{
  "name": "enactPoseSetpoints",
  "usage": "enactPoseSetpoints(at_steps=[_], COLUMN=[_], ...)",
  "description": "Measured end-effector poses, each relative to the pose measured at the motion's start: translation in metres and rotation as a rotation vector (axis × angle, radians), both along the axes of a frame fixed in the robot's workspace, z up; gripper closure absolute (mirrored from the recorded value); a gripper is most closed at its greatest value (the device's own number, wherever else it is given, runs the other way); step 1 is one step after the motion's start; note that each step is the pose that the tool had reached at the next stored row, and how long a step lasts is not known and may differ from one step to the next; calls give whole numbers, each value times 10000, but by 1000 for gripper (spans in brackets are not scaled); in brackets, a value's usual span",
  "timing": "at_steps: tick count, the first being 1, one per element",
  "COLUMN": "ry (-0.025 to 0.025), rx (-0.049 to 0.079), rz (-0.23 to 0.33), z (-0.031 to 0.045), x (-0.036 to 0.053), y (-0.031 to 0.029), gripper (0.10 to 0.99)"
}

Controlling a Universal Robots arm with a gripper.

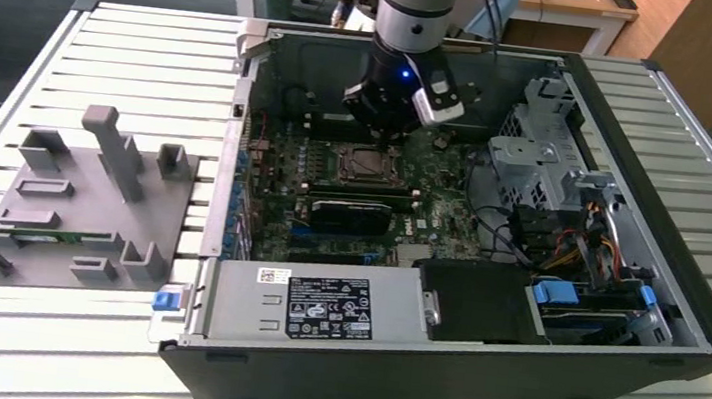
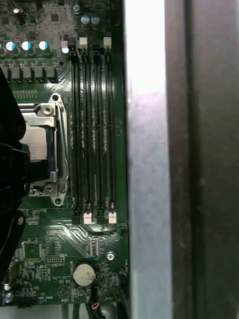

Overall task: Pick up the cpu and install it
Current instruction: 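Install the second cpu locking lever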

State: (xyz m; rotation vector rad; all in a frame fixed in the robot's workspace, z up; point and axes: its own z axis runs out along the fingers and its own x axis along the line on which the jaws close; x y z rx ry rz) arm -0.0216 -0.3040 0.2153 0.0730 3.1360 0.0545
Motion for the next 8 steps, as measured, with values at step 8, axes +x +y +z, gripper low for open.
enactPoseSetpoints(at_steps=[8], ry=[-1], rx=[3], rz=[3], z=[298], x=[1], y=[-6], gripper=[980])
